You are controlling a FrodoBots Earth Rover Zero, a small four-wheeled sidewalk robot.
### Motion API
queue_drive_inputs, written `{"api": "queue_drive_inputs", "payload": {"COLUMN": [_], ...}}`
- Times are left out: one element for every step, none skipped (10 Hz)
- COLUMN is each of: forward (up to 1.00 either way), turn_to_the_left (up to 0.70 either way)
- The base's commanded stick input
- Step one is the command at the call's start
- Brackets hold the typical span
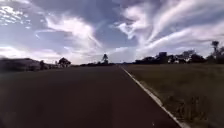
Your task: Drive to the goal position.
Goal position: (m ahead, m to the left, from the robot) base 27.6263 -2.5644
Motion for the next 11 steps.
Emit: {"api": "queue_drive_inputs", "payload": {"forward": [1.00, 1.00, 1.00, 1.00, 1.00, 1.00, 1.00, 1.00, 1.00, 1.00, 1.00], "turn_to_the_left": [0.00, 0.00, 0.00, 0.00, 0.00, 0.00, 0.00, 0.00, 0.00, 0.00, 0.00]}}
